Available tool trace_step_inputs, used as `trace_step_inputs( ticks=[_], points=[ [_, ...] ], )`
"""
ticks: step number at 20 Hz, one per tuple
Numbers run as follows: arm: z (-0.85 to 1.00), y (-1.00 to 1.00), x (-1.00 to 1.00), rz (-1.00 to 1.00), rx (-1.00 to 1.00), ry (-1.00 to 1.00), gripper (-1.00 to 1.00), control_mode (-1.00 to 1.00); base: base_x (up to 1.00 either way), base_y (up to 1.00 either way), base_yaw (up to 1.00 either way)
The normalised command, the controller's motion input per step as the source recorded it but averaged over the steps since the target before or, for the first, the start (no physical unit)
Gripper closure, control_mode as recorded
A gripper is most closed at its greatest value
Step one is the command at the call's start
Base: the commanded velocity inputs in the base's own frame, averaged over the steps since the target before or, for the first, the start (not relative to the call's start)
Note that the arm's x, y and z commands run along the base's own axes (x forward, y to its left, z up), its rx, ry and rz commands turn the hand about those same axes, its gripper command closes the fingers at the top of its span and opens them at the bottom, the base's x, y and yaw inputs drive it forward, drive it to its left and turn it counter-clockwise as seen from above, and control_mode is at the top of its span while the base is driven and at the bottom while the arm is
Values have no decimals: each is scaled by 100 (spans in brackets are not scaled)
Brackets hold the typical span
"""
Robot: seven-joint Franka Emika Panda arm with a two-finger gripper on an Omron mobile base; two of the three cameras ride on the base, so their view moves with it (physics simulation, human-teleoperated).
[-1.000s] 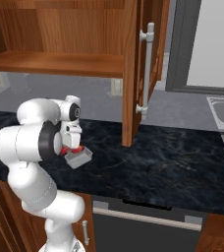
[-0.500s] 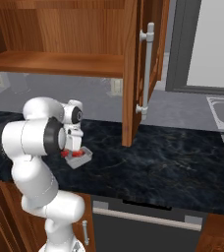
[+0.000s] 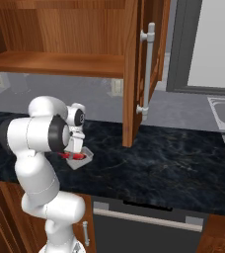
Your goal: Retrieve the tupperware from the cabinet, then place the raw meat into the tupperware to avoid contamination.
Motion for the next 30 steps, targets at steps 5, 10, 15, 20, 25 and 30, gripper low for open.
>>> trace_step_inputs(
  ticks=[5, 10, 15, 20, 25, 30],
  points=[
    [0, -3, 0, -3, 0, 2, 100, -100, 0, 0, 0],
    [0, -6, 7, -2, 1, 5, 100, -100, 0, 0, 0],
    [0, -4, 28, 0, 1, 6, 100, -100, 0, 0, 0],
    [-5, -6, 44, 0, 0, 4, 100, -100, 0, 0, 0],
    [-7, 0, 27, 0, 0, 0, 100, -100, 0, 0, 0],
    [-9, 1, 14, 0, 0, 0, -100, -100, 0, 0, 0]
  ],
)
